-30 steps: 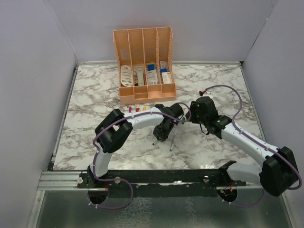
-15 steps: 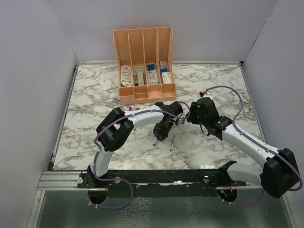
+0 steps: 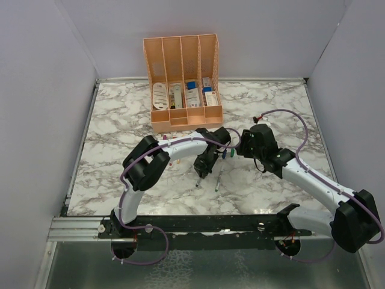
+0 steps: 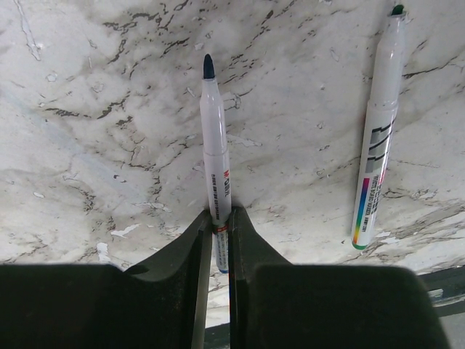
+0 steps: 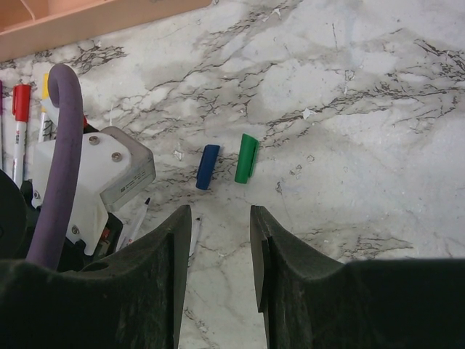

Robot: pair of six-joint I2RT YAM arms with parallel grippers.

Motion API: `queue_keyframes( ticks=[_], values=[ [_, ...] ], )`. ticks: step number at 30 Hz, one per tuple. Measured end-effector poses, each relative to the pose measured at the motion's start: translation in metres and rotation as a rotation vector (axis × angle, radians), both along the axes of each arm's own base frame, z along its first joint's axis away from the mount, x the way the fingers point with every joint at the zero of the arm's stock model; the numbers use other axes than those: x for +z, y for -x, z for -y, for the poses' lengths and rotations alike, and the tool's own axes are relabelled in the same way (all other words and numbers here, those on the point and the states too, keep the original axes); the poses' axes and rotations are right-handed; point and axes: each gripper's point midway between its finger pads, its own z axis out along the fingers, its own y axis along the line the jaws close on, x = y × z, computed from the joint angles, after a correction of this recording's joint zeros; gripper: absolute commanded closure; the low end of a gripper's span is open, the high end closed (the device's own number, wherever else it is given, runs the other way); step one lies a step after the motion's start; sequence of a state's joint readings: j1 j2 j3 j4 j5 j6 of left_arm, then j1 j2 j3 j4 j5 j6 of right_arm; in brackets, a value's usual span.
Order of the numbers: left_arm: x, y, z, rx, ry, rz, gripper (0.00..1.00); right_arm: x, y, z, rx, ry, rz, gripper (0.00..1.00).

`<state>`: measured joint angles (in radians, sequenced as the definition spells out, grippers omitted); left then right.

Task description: Insert the pens into the pen caps

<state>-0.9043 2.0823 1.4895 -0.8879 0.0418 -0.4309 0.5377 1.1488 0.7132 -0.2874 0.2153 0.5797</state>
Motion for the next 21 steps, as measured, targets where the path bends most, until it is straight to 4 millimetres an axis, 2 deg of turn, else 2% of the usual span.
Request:
queue_keyframes(
  ticks=[8,15,21],
  values=[
    [0.001,-0.001,-0.001,0.016,0.039,0.029,1.00,-0.004,0.000,0.000,0.002,0.004,-0.011,0.62],
    [0.012,-0.008,0.000,0.063,0.113,0.102,1.00,-0.027,0.002,-0.005,0.027,0.029,-0.081,0.63],
    [0.017,-0.025,-0.024,0.117,0.074,0.205,1.00,-0.047,0.004,-0.012,0.076,0.049,-0.140,0.64]
  ],
)
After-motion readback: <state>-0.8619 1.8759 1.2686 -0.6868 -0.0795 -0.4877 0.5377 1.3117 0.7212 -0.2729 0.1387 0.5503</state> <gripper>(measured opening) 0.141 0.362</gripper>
